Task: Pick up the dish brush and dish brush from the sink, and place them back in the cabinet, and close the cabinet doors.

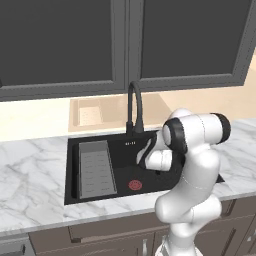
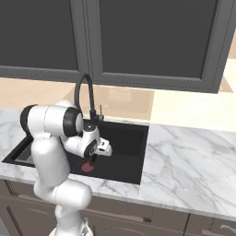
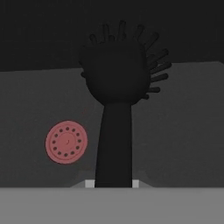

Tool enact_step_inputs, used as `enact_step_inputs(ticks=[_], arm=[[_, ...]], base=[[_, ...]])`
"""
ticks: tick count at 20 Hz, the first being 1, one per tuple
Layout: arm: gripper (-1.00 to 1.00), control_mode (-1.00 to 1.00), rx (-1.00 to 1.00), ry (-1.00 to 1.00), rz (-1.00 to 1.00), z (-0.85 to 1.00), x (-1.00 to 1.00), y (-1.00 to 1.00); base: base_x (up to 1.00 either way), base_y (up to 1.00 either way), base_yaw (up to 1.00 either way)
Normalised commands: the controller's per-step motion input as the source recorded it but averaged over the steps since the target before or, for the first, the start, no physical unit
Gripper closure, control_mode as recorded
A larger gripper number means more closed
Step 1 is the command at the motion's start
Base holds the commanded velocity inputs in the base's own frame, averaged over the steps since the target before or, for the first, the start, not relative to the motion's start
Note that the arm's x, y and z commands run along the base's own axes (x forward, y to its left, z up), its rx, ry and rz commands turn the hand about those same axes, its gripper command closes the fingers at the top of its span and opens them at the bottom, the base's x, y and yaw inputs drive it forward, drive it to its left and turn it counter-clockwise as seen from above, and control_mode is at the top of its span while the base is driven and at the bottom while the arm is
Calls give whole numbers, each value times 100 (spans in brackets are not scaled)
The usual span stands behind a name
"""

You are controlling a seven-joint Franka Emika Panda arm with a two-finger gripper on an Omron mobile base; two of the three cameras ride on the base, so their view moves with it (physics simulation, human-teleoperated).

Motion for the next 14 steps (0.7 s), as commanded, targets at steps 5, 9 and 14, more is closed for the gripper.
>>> enact_step_inputs(ticks=[5, 9, 14], arm=[[100, -100, 0, 0, 0, 34, 0, -21], [100, -100, 0, 0, 0, 37, 0, -18], [100, -100, 0, -1, 0, 43, -5, -11]], base=[[0, 0, 0], [0, 0, 0], [0, 0, 0]])
